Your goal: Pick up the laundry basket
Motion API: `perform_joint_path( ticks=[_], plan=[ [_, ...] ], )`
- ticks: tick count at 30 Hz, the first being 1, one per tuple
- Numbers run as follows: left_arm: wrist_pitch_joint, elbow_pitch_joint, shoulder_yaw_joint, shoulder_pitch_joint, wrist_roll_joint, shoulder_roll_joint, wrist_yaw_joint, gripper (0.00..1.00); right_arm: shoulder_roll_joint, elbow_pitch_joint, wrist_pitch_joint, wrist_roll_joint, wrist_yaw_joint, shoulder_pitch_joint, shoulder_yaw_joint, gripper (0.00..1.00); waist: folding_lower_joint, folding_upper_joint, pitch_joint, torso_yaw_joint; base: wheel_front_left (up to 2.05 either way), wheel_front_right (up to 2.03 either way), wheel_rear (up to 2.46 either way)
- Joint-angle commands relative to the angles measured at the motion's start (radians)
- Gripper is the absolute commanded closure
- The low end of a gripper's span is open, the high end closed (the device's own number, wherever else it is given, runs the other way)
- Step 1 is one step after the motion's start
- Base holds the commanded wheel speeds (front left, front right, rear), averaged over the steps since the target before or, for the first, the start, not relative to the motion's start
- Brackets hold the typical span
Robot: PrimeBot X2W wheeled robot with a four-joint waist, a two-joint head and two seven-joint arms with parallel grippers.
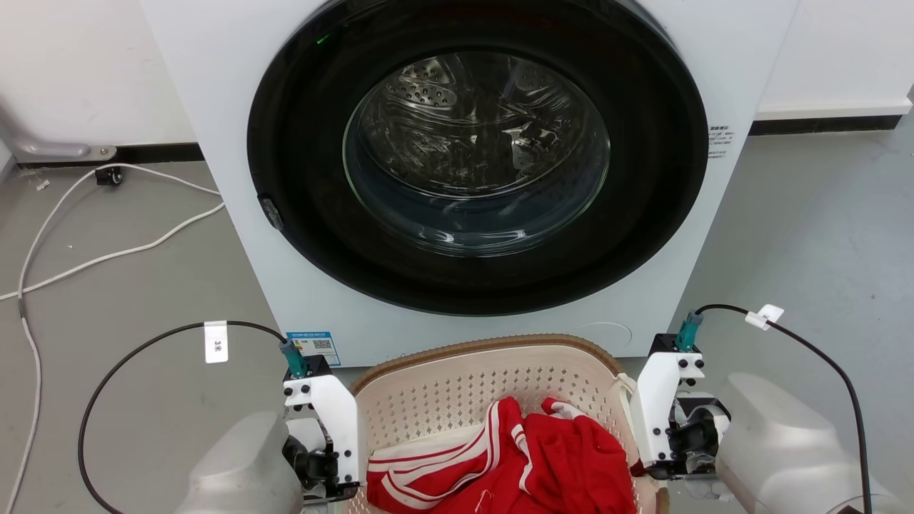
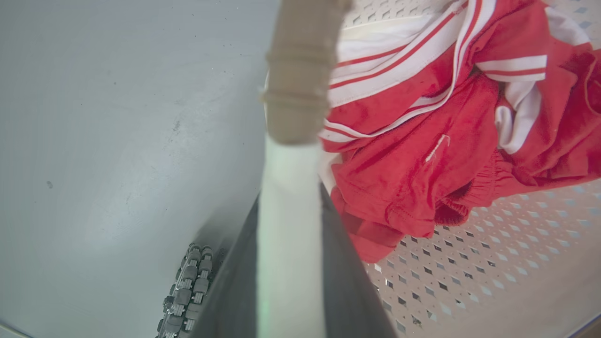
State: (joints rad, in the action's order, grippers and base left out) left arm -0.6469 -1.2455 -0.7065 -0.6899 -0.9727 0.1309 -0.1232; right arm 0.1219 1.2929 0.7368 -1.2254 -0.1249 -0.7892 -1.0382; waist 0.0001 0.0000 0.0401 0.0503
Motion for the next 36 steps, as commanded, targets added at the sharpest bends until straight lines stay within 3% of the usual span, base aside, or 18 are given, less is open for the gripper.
perform_joint_path(
  ticks=[1, 36],
  plan=[
    [0.001, 0.008, -0.007, -0.01, -0.008, -0.019, -0.013, 1.0, -0.015, -0.007, -0.001, -0.013, -0.011, 0.002, 0.005, 1.0, -0.0001, 0.0, 0.001, 0.0, 0.0, 0.0, 0.0],
    [0.013, 0.002, -0.052, -0.014, -0.054, -0.017, -0.013, 1.0, -0.011, -0.008, 0.015, -0.005, -0.011, 0.012, 0.02, 1.0, -0.0001, 0.0, 0.003, 0.001, 0.0, 0.0, 0.0]
  ],
)
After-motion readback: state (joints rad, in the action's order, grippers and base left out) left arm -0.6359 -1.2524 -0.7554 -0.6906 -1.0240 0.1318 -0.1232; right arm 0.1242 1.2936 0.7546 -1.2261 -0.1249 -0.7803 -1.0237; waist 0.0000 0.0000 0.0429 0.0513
